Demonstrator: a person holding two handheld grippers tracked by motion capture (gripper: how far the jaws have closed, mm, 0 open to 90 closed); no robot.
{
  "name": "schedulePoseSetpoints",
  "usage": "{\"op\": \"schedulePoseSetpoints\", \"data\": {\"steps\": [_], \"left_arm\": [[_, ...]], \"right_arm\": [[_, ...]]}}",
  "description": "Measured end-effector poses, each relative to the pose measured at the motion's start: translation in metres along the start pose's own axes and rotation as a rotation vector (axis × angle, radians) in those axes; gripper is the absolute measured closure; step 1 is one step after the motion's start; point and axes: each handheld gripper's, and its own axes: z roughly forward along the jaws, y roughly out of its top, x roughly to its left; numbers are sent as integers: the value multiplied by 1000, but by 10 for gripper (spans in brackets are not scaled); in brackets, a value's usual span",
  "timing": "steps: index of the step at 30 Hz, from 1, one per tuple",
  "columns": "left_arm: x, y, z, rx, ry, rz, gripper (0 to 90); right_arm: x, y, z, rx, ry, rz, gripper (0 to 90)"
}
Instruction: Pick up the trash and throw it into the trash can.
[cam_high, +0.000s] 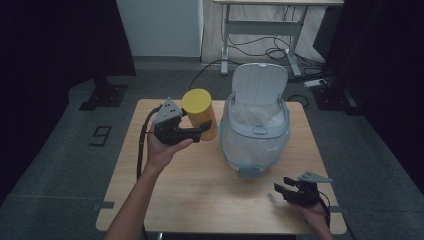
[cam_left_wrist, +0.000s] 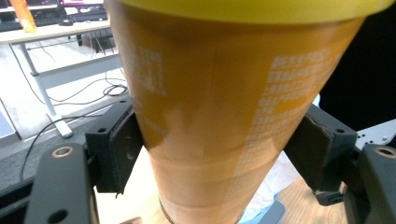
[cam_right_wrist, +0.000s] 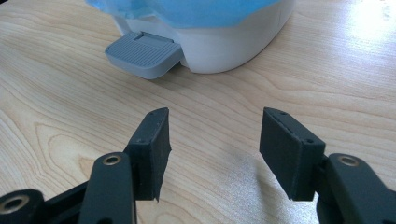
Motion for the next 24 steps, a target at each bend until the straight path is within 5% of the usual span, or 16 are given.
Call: {"op": "schedulePoseSetpoints", "data": {"steps": [24], "left_arm": [[-12,26,18,5,-31,38,244]], "right_arm": [[-1,-1,0,8,-1,13,423]]}}
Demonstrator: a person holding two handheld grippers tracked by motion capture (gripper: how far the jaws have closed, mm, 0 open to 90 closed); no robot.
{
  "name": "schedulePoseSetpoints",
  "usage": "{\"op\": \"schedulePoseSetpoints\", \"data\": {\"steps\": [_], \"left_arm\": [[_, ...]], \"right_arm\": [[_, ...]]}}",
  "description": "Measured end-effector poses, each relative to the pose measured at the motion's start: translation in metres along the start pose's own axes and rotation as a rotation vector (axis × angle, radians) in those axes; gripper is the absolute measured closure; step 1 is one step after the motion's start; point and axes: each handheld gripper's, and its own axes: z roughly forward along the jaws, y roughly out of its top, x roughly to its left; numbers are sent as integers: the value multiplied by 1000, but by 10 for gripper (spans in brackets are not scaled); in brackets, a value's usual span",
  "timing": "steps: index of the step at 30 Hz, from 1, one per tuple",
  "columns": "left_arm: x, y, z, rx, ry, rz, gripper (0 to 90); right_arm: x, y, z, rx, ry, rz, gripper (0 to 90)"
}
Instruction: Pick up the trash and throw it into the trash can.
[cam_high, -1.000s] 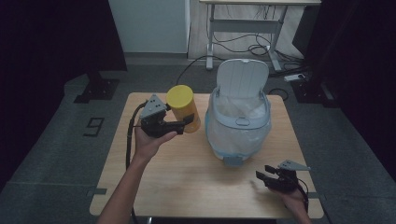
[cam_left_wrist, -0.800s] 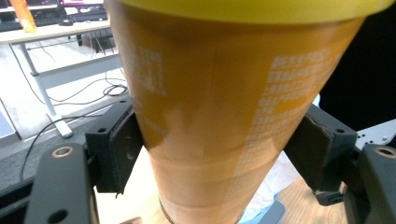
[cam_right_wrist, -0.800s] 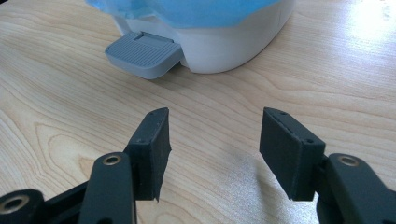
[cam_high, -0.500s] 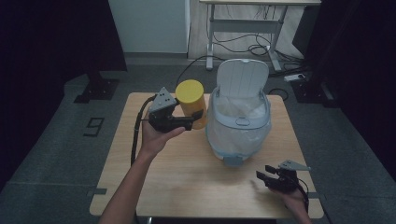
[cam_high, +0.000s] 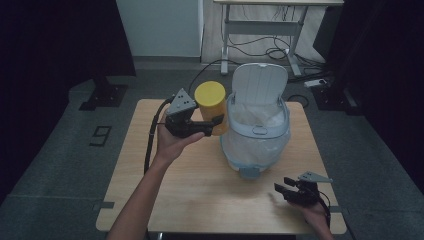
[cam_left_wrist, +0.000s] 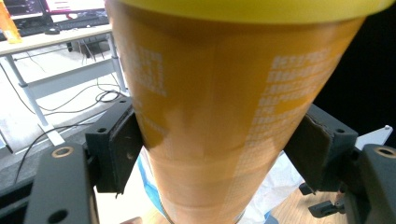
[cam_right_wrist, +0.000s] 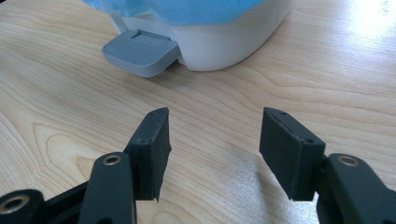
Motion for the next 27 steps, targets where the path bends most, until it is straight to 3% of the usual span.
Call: {"op": "schedulePoseSetpoints", "data": {"steps": [27], "left_arm": [[-11,19,21,5,-28,27,244]], "right_arm": [[1,-1,2,16,2,-13,423]]}}
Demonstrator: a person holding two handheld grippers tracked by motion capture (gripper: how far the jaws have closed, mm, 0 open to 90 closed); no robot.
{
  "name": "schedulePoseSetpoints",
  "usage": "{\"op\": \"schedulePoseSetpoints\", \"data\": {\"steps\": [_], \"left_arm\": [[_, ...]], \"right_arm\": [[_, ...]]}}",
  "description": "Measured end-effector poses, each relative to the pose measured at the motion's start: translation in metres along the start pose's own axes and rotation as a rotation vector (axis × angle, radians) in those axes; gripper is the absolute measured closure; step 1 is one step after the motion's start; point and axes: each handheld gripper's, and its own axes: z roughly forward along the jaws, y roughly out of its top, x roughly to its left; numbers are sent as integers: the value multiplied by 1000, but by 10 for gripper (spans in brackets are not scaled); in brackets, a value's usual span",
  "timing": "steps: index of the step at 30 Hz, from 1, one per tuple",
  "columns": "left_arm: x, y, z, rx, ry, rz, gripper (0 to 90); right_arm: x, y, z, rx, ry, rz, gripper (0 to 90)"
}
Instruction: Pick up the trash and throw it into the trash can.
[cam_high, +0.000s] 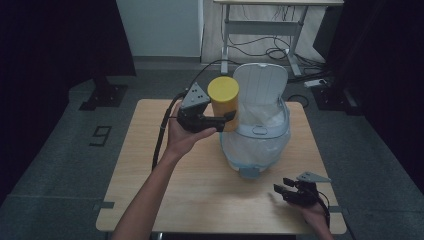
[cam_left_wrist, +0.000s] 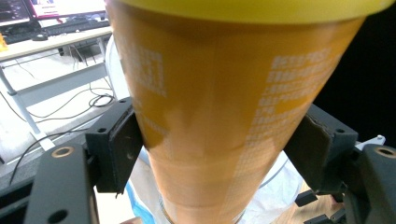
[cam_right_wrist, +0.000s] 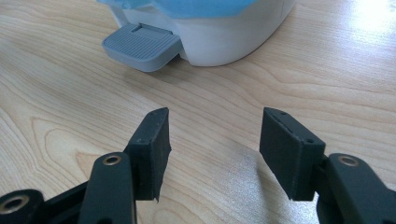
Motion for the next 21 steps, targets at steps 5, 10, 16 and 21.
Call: {"op": "schedulePoseSetpoints", "data": {"steps": [5,10,16,21], "left_arm": [[0,3,5,3,-7,5,244],[2,6,11,3,-19,3,244],[7,8,20,3,-29,-7,244],[8,11,28,9,-35,-9,244]], "right_arm": [[0,0,0,2,1,-1,423],[0,0,1,3,0,0,423],[-2,-1,1,5,0,4,423],[-3,-1,0,3,-2,9,423]]}}
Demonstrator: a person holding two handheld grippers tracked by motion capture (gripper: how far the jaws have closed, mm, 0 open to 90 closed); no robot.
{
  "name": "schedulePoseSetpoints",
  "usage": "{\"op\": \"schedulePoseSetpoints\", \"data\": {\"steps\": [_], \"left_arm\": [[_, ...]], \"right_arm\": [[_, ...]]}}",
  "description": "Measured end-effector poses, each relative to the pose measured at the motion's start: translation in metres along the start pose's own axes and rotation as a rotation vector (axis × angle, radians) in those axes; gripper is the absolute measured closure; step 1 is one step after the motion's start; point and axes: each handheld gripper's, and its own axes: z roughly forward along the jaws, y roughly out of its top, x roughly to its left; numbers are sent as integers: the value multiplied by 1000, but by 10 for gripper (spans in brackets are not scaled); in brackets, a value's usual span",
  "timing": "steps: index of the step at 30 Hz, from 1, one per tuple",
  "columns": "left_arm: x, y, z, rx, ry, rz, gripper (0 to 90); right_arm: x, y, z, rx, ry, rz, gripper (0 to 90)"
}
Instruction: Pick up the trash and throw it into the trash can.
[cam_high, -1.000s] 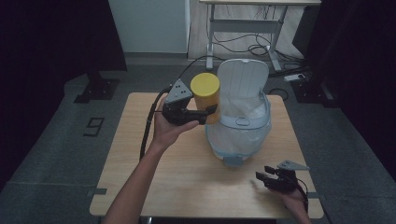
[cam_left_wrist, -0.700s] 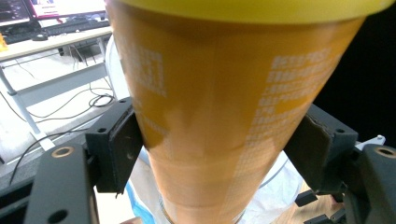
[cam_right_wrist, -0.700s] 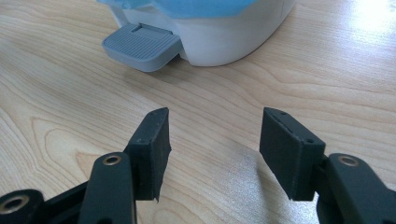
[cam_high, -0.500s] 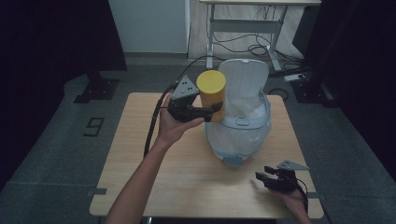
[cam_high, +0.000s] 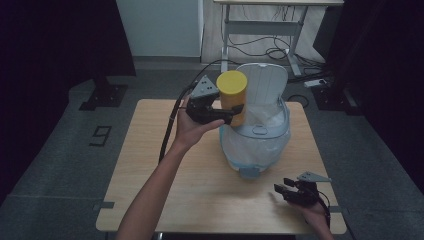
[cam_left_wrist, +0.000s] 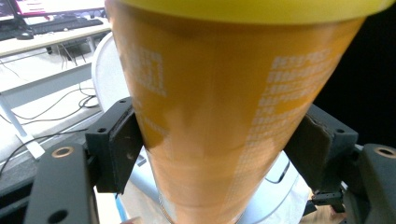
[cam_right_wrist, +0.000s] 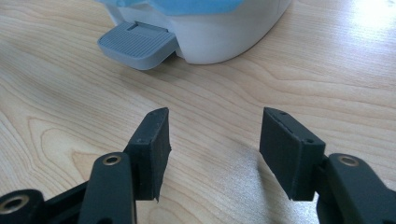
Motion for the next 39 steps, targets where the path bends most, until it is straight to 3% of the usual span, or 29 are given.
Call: {"op": "schedulePoseSetpoints", "data": {"steps": [25,39], "left_arm": [[1,18,33,23,-27,11,244],[2,25,51,25,-50,-5,244]], "right_arm": [[-3,0,-1,2,-1,6,423],[-4,-1,-1,8,0,12,422]]}}
